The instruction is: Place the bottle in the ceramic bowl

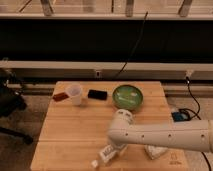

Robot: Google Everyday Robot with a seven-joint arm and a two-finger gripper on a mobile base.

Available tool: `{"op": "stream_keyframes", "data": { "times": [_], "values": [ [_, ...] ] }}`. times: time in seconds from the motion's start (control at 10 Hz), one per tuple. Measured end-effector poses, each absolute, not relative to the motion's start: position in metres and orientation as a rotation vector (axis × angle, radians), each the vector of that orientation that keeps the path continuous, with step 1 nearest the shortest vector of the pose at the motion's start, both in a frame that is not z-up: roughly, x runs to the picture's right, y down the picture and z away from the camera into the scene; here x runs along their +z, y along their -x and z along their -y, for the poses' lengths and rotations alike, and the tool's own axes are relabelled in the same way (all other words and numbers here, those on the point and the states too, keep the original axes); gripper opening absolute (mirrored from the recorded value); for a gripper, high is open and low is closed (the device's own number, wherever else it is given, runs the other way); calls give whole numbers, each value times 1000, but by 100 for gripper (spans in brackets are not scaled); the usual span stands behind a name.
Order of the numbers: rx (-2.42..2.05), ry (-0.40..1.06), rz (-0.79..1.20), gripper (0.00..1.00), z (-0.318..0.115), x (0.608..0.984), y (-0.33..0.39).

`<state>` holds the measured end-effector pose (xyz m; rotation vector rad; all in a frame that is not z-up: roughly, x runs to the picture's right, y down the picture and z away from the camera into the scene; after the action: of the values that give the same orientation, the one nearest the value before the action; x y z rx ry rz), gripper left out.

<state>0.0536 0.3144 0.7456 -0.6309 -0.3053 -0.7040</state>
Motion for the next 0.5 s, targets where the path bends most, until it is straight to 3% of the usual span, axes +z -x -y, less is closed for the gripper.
{"op": "stream_keyframes", "data": {
  "times": [0.2,0.5],
  "values": [
    [-684,622,315,4,-314,743,-59],
    [-653,598,320,0,-297,738,-79]
  ]
}}
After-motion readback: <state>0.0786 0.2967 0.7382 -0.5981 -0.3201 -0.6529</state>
